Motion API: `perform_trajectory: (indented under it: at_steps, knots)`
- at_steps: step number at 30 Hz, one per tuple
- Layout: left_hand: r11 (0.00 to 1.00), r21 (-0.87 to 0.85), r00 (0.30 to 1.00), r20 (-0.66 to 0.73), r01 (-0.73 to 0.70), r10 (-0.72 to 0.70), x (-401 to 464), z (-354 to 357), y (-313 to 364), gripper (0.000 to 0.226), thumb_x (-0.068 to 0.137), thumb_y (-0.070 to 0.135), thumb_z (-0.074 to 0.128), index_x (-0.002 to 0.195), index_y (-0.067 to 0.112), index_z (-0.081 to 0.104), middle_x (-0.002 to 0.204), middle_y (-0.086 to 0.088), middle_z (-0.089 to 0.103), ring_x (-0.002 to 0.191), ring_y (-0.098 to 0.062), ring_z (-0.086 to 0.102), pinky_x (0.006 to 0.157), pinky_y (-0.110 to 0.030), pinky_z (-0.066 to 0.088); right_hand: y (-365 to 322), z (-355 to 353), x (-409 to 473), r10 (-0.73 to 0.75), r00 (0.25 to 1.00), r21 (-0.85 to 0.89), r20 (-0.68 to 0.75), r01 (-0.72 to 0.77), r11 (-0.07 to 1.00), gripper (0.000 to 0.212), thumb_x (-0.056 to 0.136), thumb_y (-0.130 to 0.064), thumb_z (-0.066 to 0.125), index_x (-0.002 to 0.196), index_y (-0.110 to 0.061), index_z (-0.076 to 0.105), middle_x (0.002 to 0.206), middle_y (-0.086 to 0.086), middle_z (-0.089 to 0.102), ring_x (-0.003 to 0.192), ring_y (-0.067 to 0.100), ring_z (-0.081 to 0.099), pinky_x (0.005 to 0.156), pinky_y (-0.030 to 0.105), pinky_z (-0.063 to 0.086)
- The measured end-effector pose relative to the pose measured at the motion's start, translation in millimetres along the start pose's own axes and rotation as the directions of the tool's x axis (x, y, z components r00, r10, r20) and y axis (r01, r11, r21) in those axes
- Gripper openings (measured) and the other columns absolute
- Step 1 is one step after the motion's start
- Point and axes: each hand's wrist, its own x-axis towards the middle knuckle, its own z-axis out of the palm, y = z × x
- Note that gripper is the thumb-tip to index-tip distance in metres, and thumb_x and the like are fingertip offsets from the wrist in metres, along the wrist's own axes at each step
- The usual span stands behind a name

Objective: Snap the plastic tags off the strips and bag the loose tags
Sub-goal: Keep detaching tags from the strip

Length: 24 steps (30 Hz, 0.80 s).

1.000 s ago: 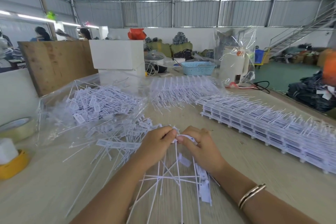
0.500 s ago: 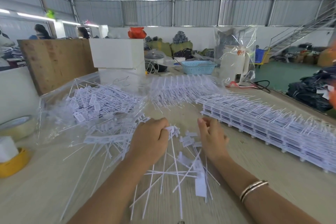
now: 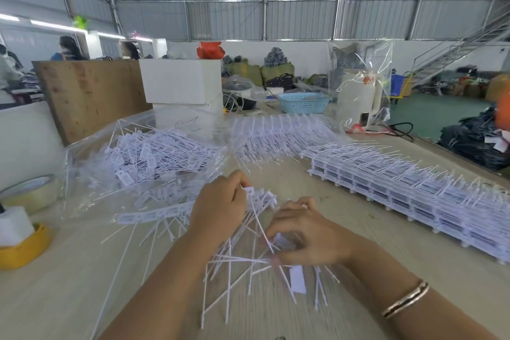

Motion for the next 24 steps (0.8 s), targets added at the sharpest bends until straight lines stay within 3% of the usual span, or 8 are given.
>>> perform_trajectory:
  at_steps: [3,6,10,13,15,19,22,24]
  knots:
    - [0.976,-0.201,0.995,-0.035,0.088,-0.097,2.8,-8.0,-7.0,0.031,0.093,0.007,0.039,0.078,0.027,0.057,0.040,0.010,0.041,0.035,-0.005,0.029,0.042,-0.026,0.026,-2.1,-3.5,-1.1,-0.008,0.998,-0.013,0.060,0.009,1.000,0.050,0.070,-0.067,0.062,0.112,-0.041,0.062,0.098,-0.033,0.050,0.105,-0.010,0.038,0.100,0.024,0.007]
    - [0.935,-0.335,0.990,-0.038,0.114,-0.134,5.7,-12.2,-9.9,0.039,0.090,0.000,0.037,0.070,0.028,0.056,0.038,0.010,0.037,0.034,-0.005,0.026,0.037,-0.019,0.022,-3.8,-5.0,0.2,-0.001,0.997,-0.060,0.074,0.005,0.998,0.032,0.076,-0.052,0.067,0.107,-0.041,0.066,0.096,-0.023,0.057,0.105,-0.004,0.042,0.102,0.028,0.007]
    - [0.923,-0.364,0.988,-0.037,0.127,-0.150,9.7,-15.9,-12.0,0.042,0.089,-0.002,0.037,0.065,0.027,0.056,0.042,0.011,0.037,0.037,-0.005,0.027,0.039,-0.016,0.024,-0.4,-4.2,2.5,0.035,0.999,-0.163,0.006,-0.034,0.986,0.018,0.084,-0.035,0.061,0.100,-0.038,0.070,0.095,-0.017,0.064,0.102,0.002,0.048,0.102,0.033,0.011]
    - [0.912,-0.380,0.981,-0.044,0.157,-0.187,13.9,-21.9,-17.5,0.042,0.088,-0.001,0.037,0.061,0.026,0.055,0.053,-0.002,0.042,0.045,-0.011,0.033,0.050,-0.024,0.029,5.9,-2.7,3.4,0.098,0.994,-0.298,-0.042,-0.106,0.949,0.021,0.089,-0.035,0.055,0.104,-0.038,0.070,0.101,-0.018,0.064,0.107,0.005,0.047,0.102,0.037,0.013]
    - [0.912,-0.376,0.981,-0.039,0.162,-0.191,16.7,-25.7,-21.1,0.042,0.086,-0.002,0.037,0.059,0.026,0.054,0.052,0.003,0.041,0.044,-0.008,0.032,0.051,-0.025,0.027,10.2,-1.5,3.6,0.162,0.983,-0.369,-0.088,-0.183,0.911,0.022,0.091,-0.036,0.053,0.107,-0.039,0.068,0.106,-0.018,0.062,0.113,0.008,0.045,0.102,0.038,0.010]
    - [0.900,-0.403,0.986,0.091,0.164,-0.139,21.0,-26.1,-17.9,0.048,0.087,-0.003,0.037,0.058,0.029,0.058,0.050,0.010,0.042,0.054,-0.014,0.035,0.058,-0.026,0.030,15.5,4.9,4.3,0.293,0.917,-0.324,-0.270,-0.373,0.869,0.024,0.093,-0.035,0.053,0.109,-0.046,0.066,0.116,-0.016,0.055,0.120,0.011,0.041,0.101,0.036,0.007]
    - [0.893,-0.425,0.977,0.202,0.146,-0.064,22.5,-22.0,-6.7,0.045,0.088,0.001,0.040,0.061,0.031,0.059,0.052,0.014,0.047,0.056,-0.012,0.038,0.060,-0.026,0.031,13.5,10.2,7.6,0.356,0.901,-0.315,-0.247,-0.422,0.850,0.034,0.094,-0.027,0.049,0.115,-0.051,0.061,0.127,-0.017,0.047,0.123,0.009,0.036,0.097,0.034,0.008]
    - [0.923,-0.369,0.963,0.269,0.106,-0.004,20.8,-15.1,3.3,0.035,0.089,0.010,0.043,0.069,0.033,0.059,0.062,0.011,0.053,0.057,-0.009,0.044,0.060,-0.026,0.034,10.8,11.2,9.7,0.367,0.892,-0.207,-0.264,-0.424,0.882,0.040,0.092,-0.020,0.044,0.115,-0.048,0.061,0.125,-0.018,0.048,0.122,0.008,0.036,0.093,0.031,0.012]
